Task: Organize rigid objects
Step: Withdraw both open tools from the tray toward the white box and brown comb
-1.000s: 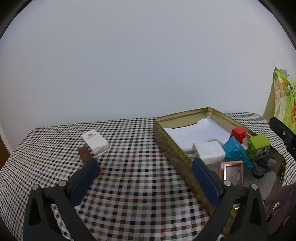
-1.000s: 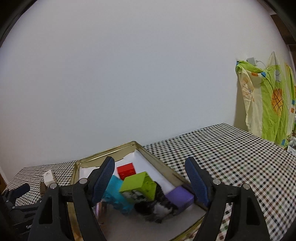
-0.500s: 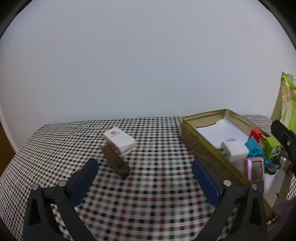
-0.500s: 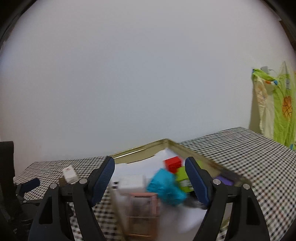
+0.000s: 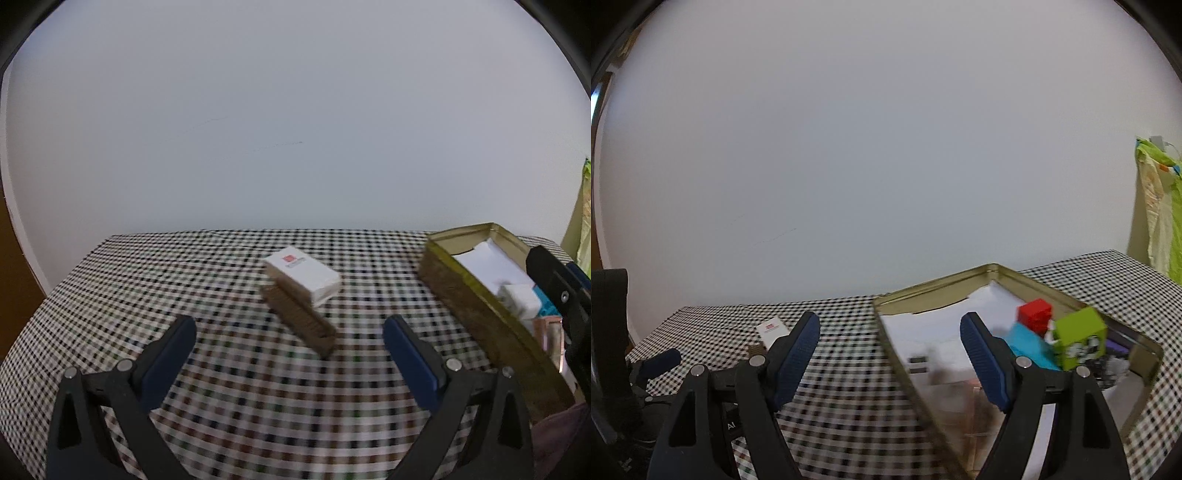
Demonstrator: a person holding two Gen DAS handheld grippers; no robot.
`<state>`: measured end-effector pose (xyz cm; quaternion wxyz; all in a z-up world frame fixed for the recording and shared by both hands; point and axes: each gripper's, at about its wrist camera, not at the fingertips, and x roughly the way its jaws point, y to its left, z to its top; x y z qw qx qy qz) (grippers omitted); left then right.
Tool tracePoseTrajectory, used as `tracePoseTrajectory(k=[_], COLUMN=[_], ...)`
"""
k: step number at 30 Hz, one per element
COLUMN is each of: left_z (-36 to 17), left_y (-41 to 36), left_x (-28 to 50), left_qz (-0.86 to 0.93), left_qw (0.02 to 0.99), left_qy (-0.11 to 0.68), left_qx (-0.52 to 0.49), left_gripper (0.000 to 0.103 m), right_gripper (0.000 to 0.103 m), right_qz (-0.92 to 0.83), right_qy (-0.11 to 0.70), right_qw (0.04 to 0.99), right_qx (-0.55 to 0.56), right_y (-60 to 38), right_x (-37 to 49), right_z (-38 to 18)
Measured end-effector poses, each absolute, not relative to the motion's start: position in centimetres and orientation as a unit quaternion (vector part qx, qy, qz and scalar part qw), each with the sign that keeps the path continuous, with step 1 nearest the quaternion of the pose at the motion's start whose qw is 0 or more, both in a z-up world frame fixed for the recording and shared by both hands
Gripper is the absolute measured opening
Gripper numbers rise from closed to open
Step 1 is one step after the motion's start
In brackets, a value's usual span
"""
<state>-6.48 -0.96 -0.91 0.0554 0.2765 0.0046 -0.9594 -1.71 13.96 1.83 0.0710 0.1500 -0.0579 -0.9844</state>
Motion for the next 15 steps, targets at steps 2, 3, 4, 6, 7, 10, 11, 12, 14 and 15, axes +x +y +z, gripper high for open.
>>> tracePoseTrajectory(k=[2, 3, 4, 6, 7, 10, 11, 12, 14, 15], left_z=[-1.0, -1.0, -1.1, -1.2, -1.3, -1.6, -1.7, -1.7, -1.9, -1.9], left_y=[-2.0, -2.8, -3.5, -4.8, -5.6, -7.7, -8.3, -8.9, -9.9, -10.5], left_x=[-6.5, -6.6, -6.7, -6.8, -7.0, -7.3, -7.4, -7.4, -7.5, -7.6], left_qz=[-0.958, -0.957, -0.956, -0.953, -0.951, -0.948, -0.947, -0.946, -0.945, -0.944], left_qw=[0.064, 0.07, 0.075, 0.086, 0.093, 0.109, 0.114, 0.118, 0.133, 0.14], left_qy=[0.008, 0.012, 0.015, 0.022, 0.027, 0.038, 0.042, 0.046, 0.04, 0.038], left_qx=[0.28, 0.282, 0.284, 0.288, 0.292, 0.297, 0.298, 0.299, 0.298, 0.297], left_gripper=[0.102, 0.102, 0.102, 0.102, 0.102, 0.102, 0.102, 0.102, 0.102, 0.102], right_gripper=[0.08, 0.08, 0.08, 0.08, 0.08, 0.08, 0.08, 0.08, 0.08, 0.08], right_qz=[-0.983, -0.982, -0.981, -0.979, -0.977, -0.972, -0.97, -0.969, -0.964, -0.961], right_qy=[-0.051, -0.05, -0.051, -0.053, -0.052, -0.047, -0.046, -0.045, -0.043, -0.042], right_qw=[0.078, 0.08, 0.084, 0.095, 0.101, 0.118, 0.124, 0.128, 0.137, 0.144], right_qx=[0.158, 0.162, 0.165, 0.173, 0.181, 0.197, 0.202, 0.207, 0.223, 0.234], right_y=[12.9, 12.6, 12.3, 11.7, 11.2, 10.0, 9.7, 9.4, 8.6, 8.1], right_x=[-2.2, -2.4, -2.6, -3.2, -3.6, -4.4, -4.7, -5.1, -6.1, -6.6], right_z=[1.7, 1.7, 1.6, 1.5, 1.4, 1.2, 1.1, 1.0, 0.7, 0.5])
